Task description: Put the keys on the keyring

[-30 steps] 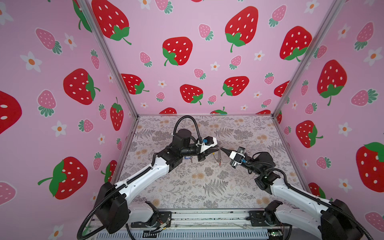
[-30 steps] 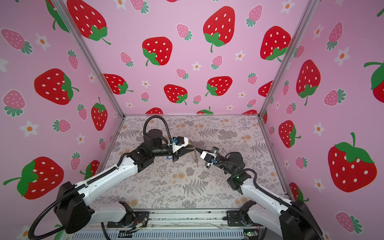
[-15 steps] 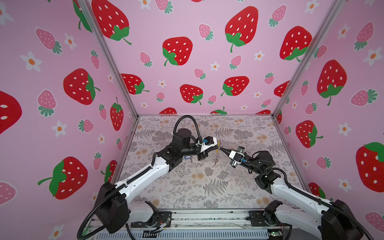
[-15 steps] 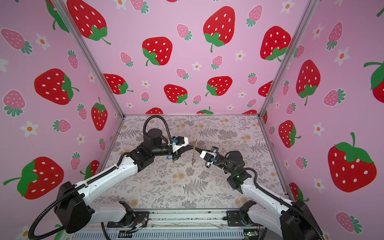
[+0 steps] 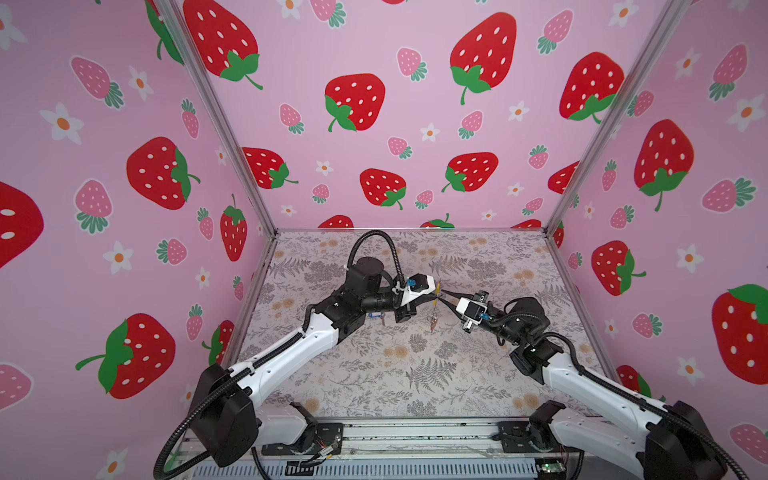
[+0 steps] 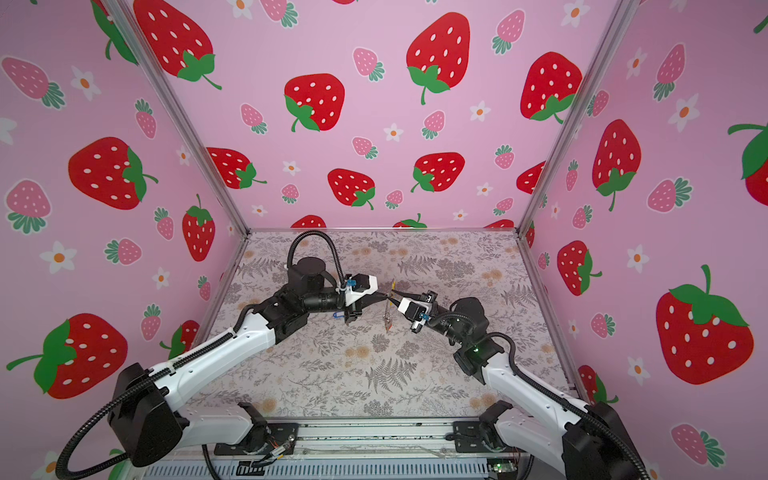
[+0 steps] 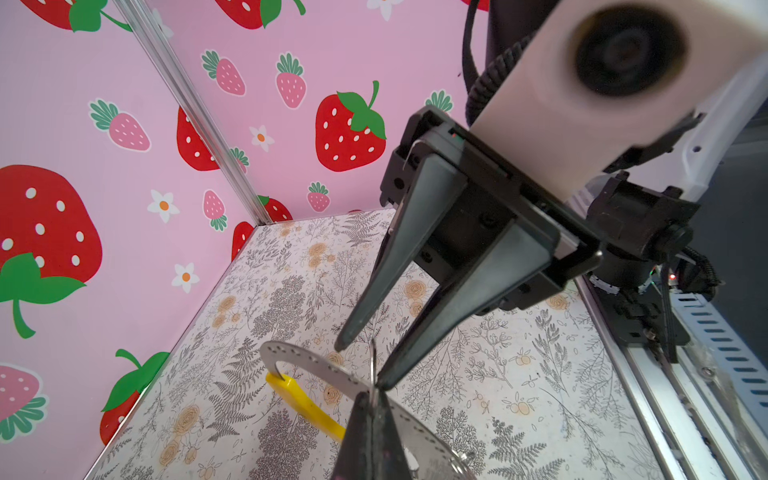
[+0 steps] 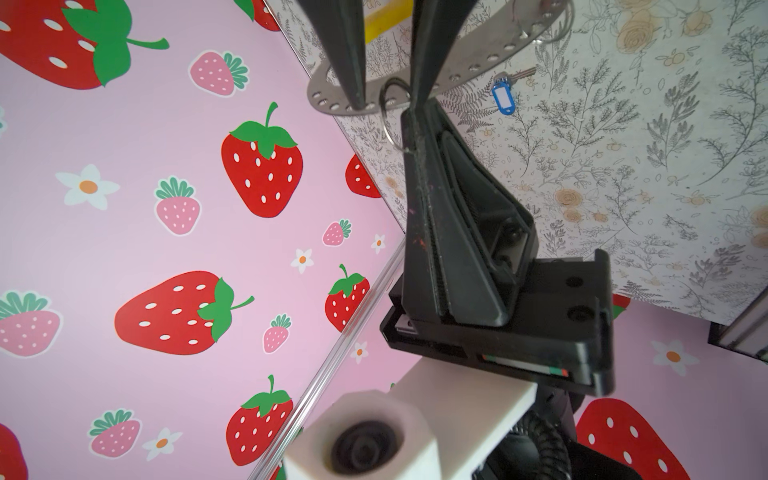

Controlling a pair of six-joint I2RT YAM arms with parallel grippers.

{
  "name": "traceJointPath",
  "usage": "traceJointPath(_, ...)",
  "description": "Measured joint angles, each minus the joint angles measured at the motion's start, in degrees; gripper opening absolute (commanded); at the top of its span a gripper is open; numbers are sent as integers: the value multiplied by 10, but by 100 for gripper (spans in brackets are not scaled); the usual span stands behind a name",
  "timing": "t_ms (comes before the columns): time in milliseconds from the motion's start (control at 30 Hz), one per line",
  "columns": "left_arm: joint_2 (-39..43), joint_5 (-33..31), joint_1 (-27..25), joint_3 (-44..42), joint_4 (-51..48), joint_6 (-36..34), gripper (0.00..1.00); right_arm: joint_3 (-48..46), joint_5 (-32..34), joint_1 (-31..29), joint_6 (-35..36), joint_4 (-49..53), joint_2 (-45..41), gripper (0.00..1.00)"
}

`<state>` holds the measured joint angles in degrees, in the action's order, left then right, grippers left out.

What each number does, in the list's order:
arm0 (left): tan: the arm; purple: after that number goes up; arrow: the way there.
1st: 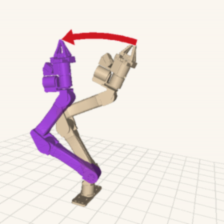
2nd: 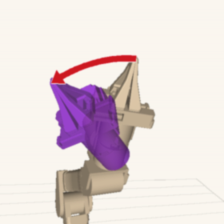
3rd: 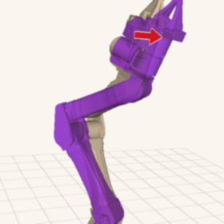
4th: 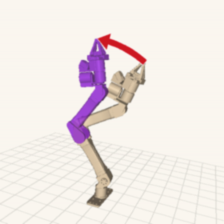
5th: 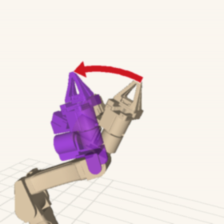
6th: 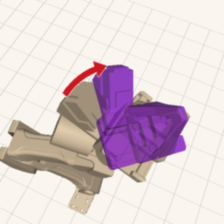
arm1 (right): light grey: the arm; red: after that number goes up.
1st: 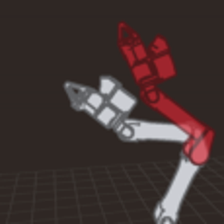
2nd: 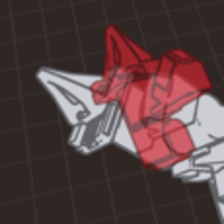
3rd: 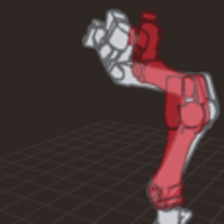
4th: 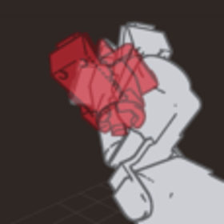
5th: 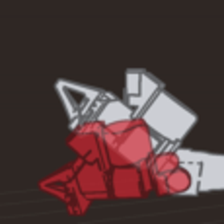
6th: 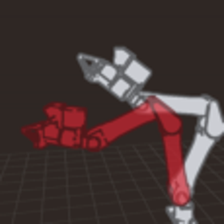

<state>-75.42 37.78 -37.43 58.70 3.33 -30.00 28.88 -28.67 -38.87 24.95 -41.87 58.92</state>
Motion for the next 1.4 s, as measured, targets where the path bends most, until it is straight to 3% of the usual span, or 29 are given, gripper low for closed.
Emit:
traceJointPath(367,0,4,0,20,-33,-23,0,24,-25,4,7,47,-5,20)
traceJointPath(600,0,3,0,29,-50,-38,0,38,-43,8,16,75,-6,13)
traceJointPath(900,-5,4,0,37,-76,-54,0,49,-63,14,15,101,-6,17)
traceJointPath(1133,-11,4,-2,38,-79,-61,0,60,-82,19,11,119,-5,8)
traceJointPath(1400,-11,4,-2,38,-81,-63,0,69,-89,25,10,135,2,19)
